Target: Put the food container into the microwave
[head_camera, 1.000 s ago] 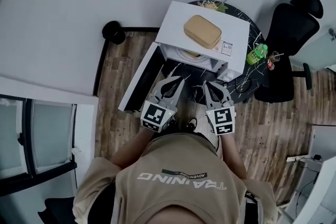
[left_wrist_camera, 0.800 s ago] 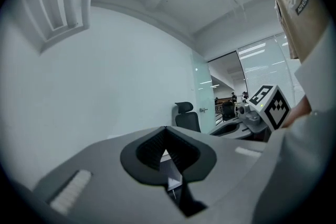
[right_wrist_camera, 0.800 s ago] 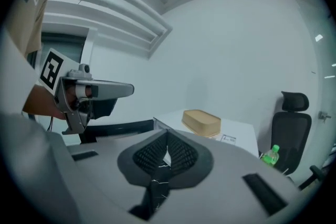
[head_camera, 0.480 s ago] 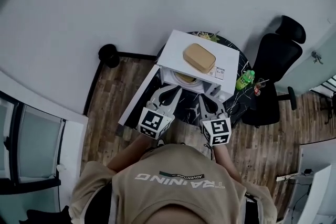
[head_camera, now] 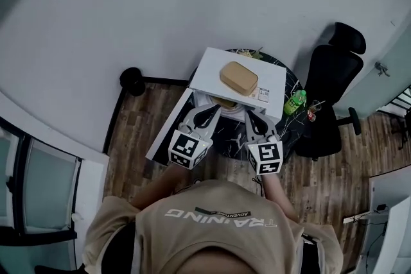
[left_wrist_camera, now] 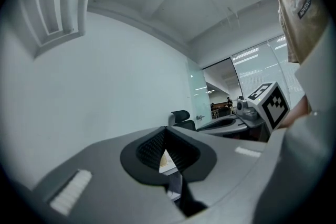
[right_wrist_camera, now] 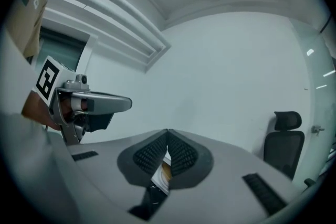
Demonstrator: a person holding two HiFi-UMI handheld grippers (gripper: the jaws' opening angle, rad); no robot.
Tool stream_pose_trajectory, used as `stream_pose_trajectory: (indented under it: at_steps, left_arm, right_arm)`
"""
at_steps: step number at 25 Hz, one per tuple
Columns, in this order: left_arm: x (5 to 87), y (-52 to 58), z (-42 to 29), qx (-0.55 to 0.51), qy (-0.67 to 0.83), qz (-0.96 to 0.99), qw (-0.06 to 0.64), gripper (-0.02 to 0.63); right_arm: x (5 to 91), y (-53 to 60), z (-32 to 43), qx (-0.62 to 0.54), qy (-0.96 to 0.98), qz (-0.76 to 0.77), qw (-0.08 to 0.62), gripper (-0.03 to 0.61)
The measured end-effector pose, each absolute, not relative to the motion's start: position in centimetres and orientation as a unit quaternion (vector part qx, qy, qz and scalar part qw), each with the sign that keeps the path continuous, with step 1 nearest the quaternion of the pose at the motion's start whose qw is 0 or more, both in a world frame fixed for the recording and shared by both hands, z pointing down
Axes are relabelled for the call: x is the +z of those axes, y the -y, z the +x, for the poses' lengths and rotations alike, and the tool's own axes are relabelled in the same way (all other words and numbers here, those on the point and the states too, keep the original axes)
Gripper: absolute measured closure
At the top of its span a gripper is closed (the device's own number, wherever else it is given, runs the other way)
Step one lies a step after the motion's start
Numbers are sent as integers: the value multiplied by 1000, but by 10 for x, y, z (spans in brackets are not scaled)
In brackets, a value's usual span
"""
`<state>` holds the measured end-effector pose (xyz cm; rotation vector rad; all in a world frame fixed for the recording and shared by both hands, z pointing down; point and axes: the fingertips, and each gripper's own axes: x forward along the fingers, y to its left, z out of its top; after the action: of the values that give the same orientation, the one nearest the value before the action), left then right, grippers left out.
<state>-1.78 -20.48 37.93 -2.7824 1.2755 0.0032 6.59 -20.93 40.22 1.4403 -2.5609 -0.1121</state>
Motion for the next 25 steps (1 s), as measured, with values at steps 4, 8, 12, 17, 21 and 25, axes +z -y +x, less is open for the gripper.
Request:
stream_pose_trajectory:
  at_steps: [4,8,12,17,21,25]
  left_arm:
    - [373,210,-21,-1,-421,-906,44,611]
    - [384,211,-20,-14,-425,-904,50,611]
    - [413,202,-22,-33,-427,-903,22,611]
    - [425,202,-24,-41,-426,-904,4,611]
    - [431,203,-23,-42,-423,-905,-3,611]
    - [435,205,-20,-41,-422,-906,-4,611]
  right_arm:
    - [397,213,73,-36,862,497,93,568]
    - [409,215,80,-20,862,497,96,569]
    - [421,210,85,-9,860,500,103,569]
    - [433,207,80,-15,864,491,113,569]
    - [442,204,70,-16,869,480,120,569]
    - [442,209,69,-23,872,475,121,569]
